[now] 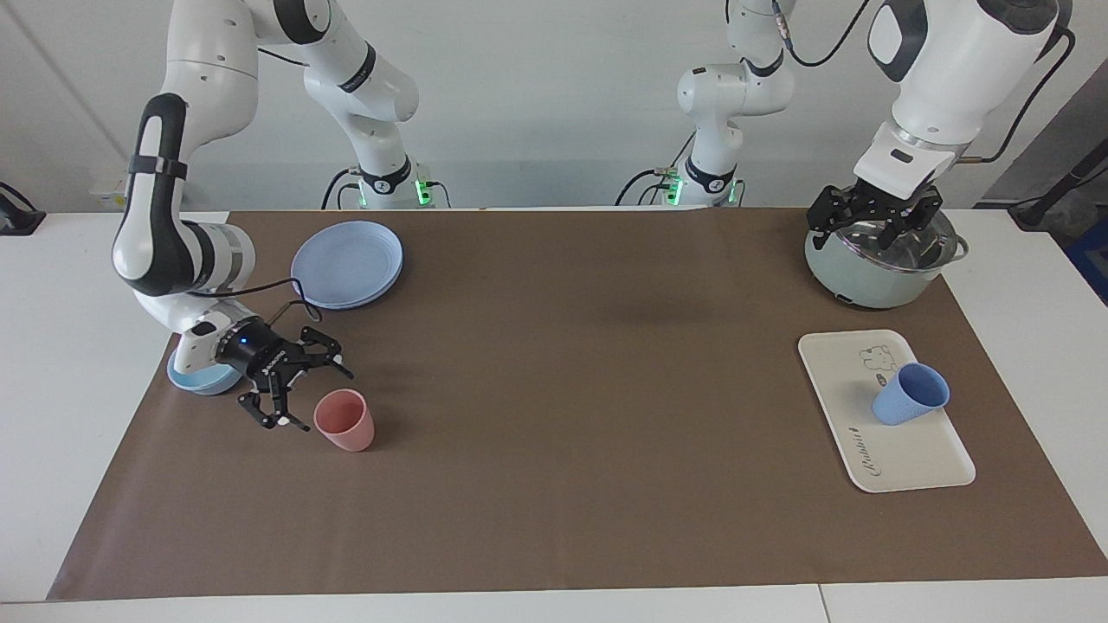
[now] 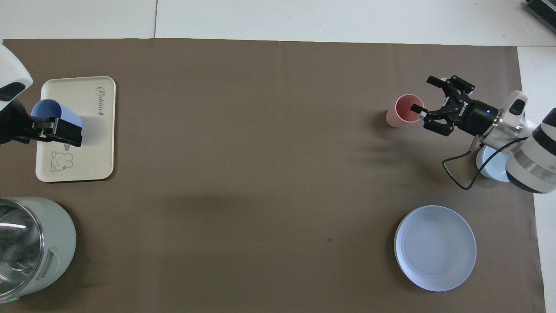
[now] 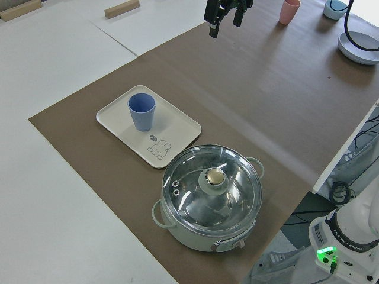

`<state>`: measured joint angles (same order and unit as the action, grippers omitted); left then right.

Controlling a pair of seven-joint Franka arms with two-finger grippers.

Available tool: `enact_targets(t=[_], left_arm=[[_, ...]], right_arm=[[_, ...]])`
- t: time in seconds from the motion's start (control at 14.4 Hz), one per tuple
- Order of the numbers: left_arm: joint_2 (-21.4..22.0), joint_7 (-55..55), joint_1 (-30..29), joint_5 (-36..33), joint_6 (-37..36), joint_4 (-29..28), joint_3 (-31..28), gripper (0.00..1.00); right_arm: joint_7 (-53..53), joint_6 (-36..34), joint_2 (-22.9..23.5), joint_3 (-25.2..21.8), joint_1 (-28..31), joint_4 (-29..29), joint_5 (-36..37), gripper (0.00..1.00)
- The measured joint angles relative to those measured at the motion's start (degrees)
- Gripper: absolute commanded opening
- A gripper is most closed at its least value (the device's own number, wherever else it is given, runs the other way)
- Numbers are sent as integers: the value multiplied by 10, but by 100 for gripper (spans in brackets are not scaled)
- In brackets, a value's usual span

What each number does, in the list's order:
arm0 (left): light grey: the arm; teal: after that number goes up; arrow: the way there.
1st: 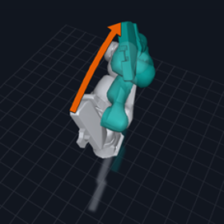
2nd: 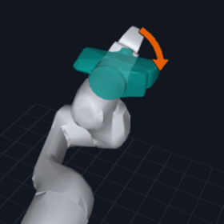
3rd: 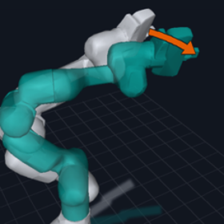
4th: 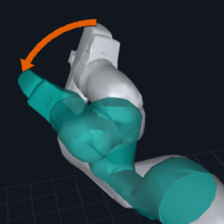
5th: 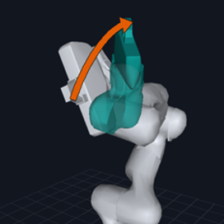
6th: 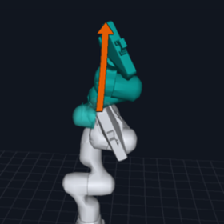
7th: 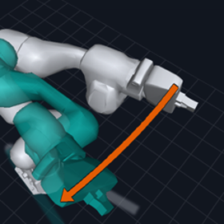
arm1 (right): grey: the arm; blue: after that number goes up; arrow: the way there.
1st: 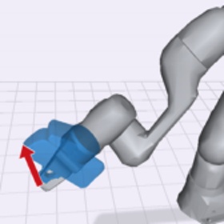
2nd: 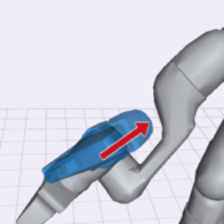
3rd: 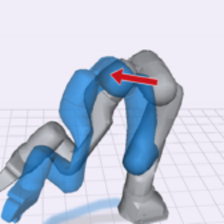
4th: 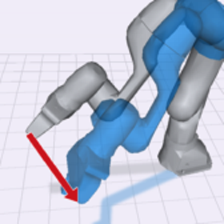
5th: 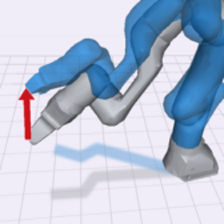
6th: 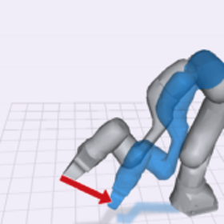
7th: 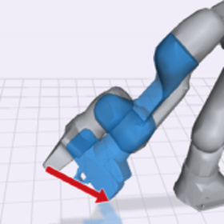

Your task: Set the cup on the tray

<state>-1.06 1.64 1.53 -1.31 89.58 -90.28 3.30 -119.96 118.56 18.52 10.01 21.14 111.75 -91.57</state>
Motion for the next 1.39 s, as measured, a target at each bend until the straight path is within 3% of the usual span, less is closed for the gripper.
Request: enact_targets(t=[0.28, 0.48, 0.62, 0.83, 1.11, 1.39], left_arm=[[3, 0, 4, 14, 5, -8, -19, 100], [3, 0, 11, 15, 9, -9, -19, 99], [3, 0, 12, 15, 14, -9, -19, 100], [3, 0, 12, 14, 28, -9, -19, 96], [3, 0, 12, 2, 38, -9, -18, 100], [3, 0, 12, 2, 37, -10, -18, 100]], right_arm=[[231, 134, -96, 1, -53, 3, 124, 100], [372, 264, -108, 2, -107, 11, 237, 100], [487, 303, -105, 2, -125, 15, 341, 100], [685, 305, -114, -1, -122, 12, 535, 100], [954, 257, -145, 1, -123, 11, 787, 100], [1142, 139, -173, 5, -128, -8, 922, 100]])
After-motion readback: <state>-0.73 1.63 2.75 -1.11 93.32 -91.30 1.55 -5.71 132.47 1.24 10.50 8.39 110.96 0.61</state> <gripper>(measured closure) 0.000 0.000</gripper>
